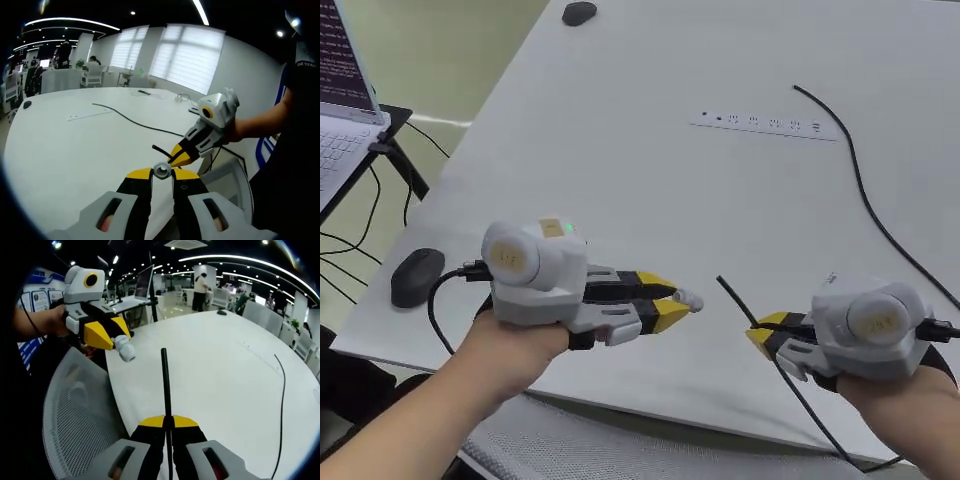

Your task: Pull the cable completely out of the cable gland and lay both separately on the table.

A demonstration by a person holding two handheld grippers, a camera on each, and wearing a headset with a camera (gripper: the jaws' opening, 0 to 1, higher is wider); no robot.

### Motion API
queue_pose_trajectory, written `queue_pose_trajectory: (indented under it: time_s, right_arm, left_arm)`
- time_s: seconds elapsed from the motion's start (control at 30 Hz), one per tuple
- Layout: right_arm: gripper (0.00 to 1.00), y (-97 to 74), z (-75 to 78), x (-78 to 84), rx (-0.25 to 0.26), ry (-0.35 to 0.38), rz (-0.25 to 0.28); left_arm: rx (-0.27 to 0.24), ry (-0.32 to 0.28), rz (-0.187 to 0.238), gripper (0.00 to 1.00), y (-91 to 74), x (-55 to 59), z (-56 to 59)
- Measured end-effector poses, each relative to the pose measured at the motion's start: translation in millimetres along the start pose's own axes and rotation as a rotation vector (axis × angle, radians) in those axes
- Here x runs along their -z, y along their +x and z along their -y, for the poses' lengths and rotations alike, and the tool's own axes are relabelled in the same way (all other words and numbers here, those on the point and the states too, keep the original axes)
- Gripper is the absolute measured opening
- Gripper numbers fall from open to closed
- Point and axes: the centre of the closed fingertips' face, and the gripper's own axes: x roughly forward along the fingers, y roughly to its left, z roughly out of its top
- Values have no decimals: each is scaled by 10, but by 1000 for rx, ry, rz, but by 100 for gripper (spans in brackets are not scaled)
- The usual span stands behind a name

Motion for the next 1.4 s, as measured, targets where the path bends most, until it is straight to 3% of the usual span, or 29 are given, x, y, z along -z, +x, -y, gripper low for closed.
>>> queue_pose_trajectory:
  time_s: [0.2, 0.6, 0.8, 1.4]
  right_arm:
    - [0, 29, 108, -86, 26, 44, -11]
    - [0, 181, 201, -289, 67, 80, -26]
    - [0, 320, 206, -376, 82, 49, -64]
    - [0, 831, 337, -825, 87, 10, -78]
  left_arm:
    - [-17, -6, -3, 15, -31, 63, -69]
    - [12, 15, 9, 15, -141, 203, -200]
    - [24, 1, 16, 15, -212, 300, -379]
    - [43, 9, -2, 15, -420, 622, -793]
